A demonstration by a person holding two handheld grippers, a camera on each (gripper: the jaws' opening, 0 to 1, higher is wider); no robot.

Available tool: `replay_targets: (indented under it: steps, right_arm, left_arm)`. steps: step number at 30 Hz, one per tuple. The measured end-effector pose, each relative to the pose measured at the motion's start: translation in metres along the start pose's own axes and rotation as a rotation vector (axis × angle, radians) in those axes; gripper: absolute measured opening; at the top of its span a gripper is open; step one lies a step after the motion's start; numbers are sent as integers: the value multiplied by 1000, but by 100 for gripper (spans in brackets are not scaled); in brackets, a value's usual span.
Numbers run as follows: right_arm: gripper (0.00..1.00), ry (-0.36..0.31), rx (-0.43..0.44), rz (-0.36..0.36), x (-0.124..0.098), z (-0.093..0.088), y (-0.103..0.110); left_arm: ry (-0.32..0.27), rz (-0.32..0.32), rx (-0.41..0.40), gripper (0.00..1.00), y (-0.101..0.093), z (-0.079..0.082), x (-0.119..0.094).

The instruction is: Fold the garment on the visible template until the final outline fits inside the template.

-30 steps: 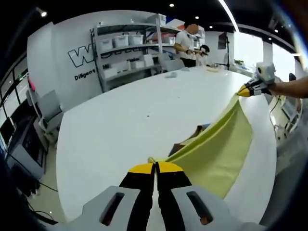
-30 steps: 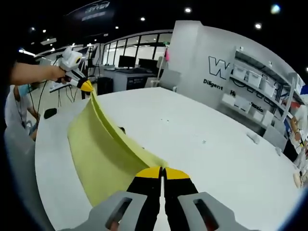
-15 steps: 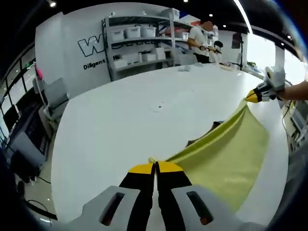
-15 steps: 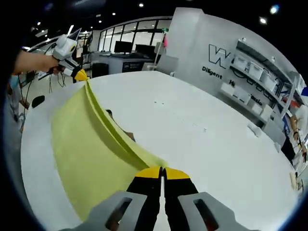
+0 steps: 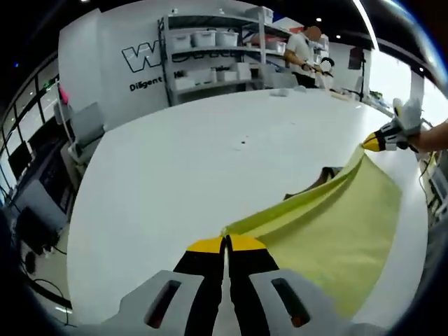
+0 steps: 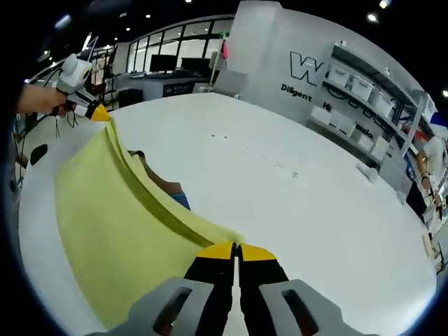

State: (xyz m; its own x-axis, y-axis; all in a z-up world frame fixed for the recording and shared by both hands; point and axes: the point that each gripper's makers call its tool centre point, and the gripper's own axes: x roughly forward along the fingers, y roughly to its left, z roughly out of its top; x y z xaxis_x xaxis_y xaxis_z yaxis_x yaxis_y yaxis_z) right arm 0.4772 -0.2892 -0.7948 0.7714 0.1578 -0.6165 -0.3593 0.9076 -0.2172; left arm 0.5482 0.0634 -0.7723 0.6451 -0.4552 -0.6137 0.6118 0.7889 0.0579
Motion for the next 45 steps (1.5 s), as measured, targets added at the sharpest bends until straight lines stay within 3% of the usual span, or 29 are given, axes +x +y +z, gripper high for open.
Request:
replay_targets:
  steps: [8,16,19,23,45]
  right_arm:
    - [0,15,-1,3,9,-3,-2]
    - [0,63,-33,-11,14,-15,-4]
    - [7,27,3,-33,11,-11,-13]
    - [6,15,26,-36,5,-11,-18]
    - [25,-38,44,39,-29,-18,13]
  left_arm:
    - [1,9,-45,2,2,-2,5]
    - [29,19,-46,2,4,-14,12]
    - [27,27,-42,3,6,-13,12]
    - [15,28,-42,5,7,-10,8]
    - [20,-15,-18,20,-8,-38,-19]
